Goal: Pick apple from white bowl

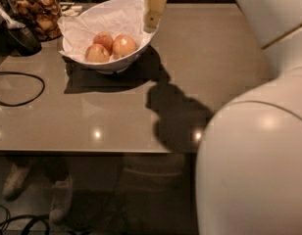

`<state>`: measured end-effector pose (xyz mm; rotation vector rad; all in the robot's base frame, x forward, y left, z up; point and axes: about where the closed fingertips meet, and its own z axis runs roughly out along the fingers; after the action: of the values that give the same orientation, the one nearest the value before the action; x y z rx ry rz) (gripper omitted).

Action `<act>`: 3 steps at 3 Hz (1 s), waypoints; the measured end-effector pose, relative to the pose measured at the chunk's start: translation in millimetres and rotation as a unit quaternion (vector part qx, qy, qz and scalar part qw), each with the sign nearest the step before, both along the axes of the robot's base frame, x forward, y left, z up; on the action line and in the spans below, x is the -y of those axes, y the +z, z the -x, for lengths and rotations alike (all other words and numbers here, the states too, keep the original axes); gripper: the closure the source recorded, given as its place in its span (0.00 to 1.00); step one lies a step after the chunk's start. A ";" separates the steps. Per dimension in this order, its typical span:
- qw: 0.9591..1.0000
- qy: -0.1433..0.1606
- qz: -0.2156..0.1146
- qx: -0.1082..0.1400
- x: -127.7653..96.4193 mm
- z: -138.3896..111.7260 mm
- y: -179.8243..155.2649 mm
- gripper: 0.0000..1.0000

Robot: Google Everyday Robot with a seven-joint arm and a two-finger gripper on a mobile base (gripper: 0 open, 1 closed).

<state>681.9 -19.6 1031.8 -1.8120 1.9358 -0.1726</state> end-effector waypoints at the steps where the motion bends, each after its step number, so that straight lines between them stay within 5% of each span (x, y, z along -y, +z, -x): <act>1: 1.000 0.020 0.003 0.002 -23.8 -22.9 -8.0 0.00; 3: 0.999 0.052 0.004 -0.006 -60.3 -56.3 -29.2 0.09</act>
Offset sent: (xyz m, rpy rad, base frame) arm 0.0752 0.0575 -0.0111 -0.0521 0.0761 0.1339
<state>738.2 40.7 1002.6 -1.9166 1.8463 -0.1353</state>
